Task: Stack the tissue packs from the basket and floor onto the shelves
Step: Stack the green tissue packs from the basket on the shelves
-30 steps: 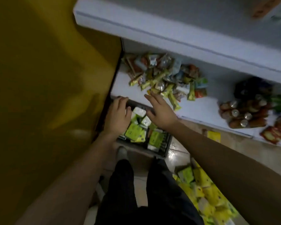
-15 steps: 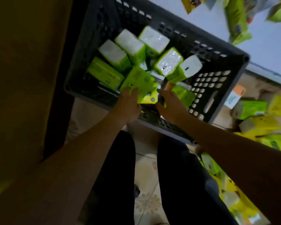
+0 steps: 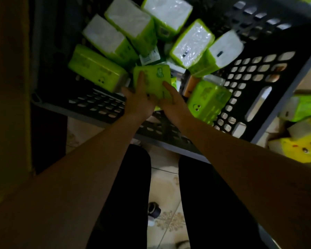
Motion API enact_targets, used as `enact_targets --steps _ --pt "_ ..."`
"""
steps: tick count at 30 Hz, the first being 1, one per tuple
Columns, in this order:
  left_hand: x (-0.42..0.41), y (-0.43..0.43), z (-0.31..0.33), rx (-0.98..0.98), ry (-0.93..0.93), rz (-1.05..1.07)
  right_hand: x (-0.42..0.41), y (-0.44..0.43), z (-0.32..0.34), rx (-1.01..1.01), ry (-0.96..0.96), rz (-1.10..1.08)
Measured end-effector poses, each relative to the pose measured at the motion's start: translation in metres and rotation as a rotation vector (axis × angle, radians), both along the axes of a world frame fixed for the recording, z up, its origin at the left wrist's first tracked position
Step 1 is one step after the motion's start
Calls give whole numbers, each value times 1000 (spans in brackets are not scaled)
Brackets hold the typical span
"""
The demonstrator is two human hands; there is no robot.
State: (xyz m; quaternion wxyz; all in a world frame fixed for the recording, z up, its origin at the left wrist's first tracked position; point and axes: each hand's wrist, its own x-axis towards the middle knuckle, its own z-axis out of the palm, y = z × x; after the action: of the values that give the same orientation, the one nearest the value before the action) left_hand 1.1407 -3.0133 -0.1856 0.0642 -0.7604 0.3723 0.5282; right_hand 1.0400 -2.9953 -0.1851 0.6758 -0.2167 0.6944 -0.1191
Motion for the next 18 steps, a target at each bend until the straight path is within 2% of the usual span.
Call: enact_targets --steps 4,9,15,18 --pt "-5 -4 17 -31 217 232 -19 -4 19 4 46 -121" --pt "-8 -17 66 -54 293 409 -28 -4 66 -34 103 -188" --pt "0 -32 185 -93 289 473 -20 -16 176 -143 208 -186" --pt "7 -37 266 -78 312 553 -18 -22 261 -185 274 -192"
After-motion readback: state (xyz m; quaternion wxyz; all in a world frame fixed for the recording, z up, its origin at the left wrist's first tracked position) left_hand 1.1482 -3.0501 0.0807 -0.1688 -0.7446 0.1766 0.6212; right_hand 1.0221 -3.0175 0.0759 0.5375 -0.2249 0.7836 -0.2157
